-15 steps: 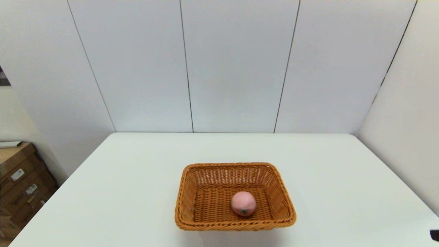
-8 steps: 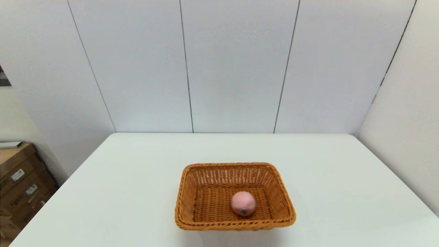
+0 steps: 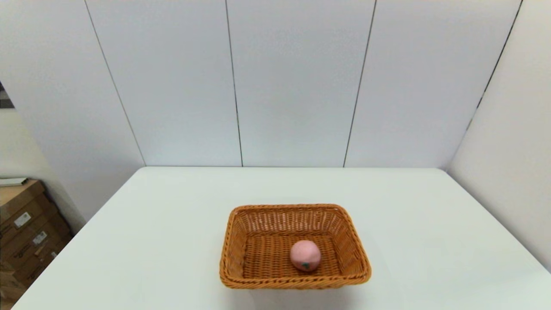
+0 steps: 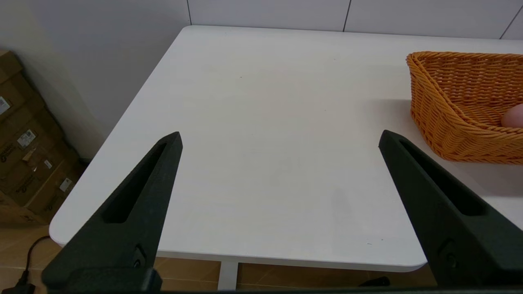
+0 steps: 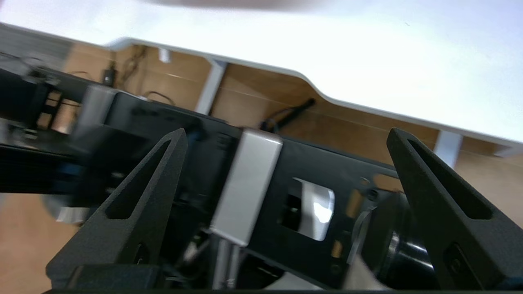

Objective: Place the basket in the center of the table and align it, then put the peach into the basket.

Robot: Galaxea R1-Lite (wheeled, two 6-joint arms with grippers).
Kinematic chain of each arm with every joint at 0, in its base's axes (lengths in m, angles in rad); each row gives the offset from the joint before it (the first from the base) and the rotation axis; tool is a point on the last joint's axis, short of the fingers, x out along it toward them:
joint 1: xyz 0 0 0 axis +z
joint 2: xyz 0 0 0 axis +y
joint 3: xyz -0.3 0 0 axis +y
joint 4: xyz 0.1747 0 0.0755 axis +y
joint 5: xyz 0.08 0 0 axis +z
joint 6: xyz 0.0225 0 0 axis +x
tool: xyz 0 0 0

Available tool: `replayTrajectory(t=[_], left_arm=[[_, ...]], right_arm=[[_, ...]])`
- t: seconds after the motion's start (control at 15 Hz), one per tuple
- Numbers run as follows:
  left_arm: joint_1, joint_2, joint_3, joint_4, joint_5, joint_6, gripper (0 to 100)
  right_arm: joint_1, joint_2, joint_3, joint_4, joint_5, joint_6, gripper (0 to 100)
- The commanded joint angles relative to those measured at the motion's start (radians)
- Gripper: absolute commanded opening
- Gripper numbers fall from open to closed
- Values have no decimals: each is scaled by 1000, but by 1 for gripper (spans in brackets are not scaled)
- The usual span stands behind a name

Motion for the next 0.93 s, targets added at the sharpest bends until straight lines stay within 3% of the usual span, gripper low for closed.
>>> replayTrajectory(t=[0.07,0.27,0.33,0.4,0.47,0.53,0.6,0.67,0.73,0.93], left_arm=[[0,0,0,1,0,-1,100],[0,0,0,1,0,1,100],[0,0,0,1,0,-1,100],[0,0,0,1,0,-1,100],[0,0,2,1,0,-2,100],[0,0,2,1,0,-5,100],[0,0,2,1,-2,-7,100],[0,0,2,1,0,-7,100],[0,0,0,1,0,-5,100],[0,0,2,1,0,-7,100]], right_arm=[[32,-113,101,-111,-105,-5,100],[20,-179,121,-122,-148,-4,100],[20,-197,155,-165,-171,-1,100],[20,-225,226,-299,-214,1,100],[18,-261,344,-513,-263,1,100],[18,-260,398,-636,-309,7,100],[17,-263,428,-694,-382,36,100],[17,-263,433,-722,-428,58,100],[17,-263,441,-743,-442,65,100],[17,-265,488,-756,-445,51,100]])
